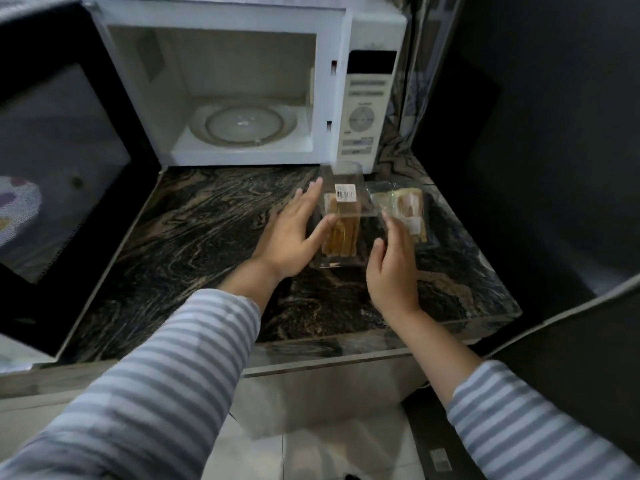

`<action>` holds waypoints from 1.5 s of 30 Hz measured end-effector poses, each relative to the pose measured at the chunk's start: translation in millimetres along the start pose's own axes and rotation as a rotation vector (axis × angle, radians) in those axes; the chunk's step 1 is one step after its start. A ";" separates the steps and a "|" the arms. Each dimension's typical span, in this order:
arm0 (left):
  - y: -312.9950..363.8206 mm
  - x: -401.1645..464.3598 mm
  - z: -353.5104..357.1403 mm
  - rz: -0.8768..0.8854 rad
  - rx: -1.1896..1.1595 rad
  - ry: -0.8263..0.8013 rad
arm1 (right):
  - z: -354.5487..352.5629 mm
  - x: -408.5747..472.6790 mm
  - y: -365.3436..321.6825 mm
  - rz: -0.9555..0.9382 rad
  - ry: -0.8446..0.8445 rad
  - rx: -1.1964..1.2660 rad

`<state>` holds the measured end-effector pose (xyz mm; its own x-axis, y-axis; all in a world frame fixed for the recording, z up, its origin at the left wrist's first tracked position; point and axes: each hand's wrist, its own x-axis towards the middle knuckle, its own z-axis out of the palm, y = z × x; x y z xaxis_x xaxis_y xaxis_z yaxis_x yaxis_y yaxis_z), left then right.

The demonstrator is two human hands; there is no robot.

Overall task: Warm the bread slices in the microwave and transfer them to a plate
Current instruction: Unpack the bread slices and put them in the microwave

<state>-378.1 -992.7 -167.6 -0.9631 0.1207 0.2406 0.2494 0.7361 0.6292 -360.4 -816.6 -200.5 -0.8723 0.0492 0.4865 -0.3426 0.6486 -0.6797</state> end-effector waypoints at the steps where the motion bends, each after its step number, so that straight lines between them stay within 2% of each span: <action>1: 5.0 5.2 -6.2 0.003 0.013 -0.016 | 1.3 -0.8 -2.1 0.055 -0.044 -0.064; 4: 18.5 24.0 -26.3 0.041 0.048 -0.071 | 9.1 11.8 -13.5 0.076 -0.145 -0.260; 9: 28.4 45.4 -38.7 0.057 0.052 -0.124 | 31.4 50.0 -39.1 0.198 -0.272 -0.367; 15: 28.7 47.0 -37.7 0.044 0.052 -0.126 | 50.1 61.6 -44.5 0.209 -0.235 -0.529; 20: 26.5 45.0 -35.7 0.029 0.046 -0.131 | 44.3 67.5 -49.4 0.259 -0.205 -0.406; 27: 29.4 48.9 -42.6 0.019 0.069 -0.123 | 12.3 60.5 -67.9 0.288 -0.141 -0.398; 33: 16.5 34.6 -27.8 0.050 0.073 -0.158 | -29.6 15.3 -51.9 0.189 -0.088 -0.317; 39: 7.6 -2.8 -2.6 0.053 0.249 -0.140 | -59.4 -16.8 -29.9 0.195 0.012 -0.294; 45: -10.1 -16.1 19.2 0.067 0.348 -0.216 | -67.8 -20.9 -20.7 0.212 0.063 -0.283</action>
<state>-367.0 -989.3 -192.1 -0.9543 0.2854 0.0882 0.2985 0.8988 0.3209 -311.4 -779.5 -159.3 -0.8875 0.2457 0.3899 -0.0389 0.8030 -0.5946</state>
